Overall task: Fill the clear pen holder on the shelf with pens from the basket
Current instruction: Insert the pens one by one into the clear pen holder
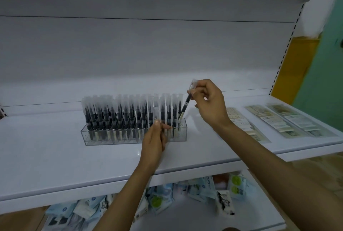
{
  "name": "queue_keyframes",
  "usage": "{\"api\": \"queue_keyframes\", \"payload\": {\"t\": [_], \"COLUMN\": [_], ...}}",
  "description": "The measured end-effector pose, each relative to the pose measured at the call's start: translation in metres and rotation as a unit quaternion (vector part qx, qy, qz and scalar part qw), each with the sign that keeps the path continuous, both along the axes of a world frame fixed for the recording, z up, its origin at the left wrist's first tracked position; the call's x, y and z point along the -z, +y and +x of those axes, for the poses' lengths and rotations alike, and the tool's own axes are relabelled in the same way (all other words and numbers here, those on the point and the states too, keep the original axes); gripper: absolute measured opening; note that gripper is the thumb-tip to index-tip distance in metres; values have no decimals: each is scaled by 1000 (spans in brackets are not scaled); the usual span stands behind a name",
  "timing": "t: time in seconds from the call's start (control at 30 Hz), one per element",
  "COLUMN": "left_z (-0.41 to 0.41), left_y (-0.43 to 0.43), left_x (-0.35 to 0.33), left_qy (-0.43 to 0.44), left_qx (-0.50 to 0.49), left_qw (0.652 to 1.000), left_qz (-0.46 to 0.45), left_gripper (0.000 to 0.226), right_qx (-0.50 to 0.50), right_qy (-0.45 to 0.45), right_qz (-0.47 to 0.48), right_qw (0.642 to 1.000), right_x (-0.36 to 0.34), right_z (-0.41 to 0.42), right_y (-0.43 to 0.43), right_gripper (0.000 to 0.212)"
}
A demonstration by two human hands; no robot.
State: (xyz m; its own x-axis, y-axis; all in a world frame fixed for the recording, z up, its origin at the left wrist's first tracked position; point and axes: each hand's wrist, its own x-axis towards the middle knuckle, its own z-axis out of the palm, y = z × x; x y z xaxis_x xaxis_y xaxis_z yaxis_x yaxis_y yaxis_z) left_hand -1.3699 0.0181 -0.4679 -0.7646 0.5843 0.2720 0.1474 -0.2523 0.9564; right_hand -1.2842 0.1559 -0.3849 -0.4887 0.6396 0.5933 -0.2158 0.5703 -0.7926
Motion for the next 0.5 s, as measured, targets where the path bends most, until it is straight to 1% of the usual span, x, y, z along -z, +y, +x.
{"api": "queue_keyframes", "payload": {"t": [0.1,0.2,0.4,0.5], "left_z": [0,-1,0,0], "left_y": [0,-1,-1,-1], "left_x": [-1,1,4,5], "left_qy": [-23,7,51,61], "left_qx": [-8,-14,-1,3], "left_qw": [1000,1000,999,998], "left_qz": [11,6,4,-1], "left_gripper": [42,34,31,31], "right_qx": [22,25,5,8], "right_qy": [7,-12,-76,-100], "right_qz": [38,70,101,92], "right_qw": [999,997,992,991], "right_x": [5,9,22,30], "right_z": [-4,-8,-16,-16], "right_y": [2,1,6,8], "right_gripper": [8,7,8,13]}}
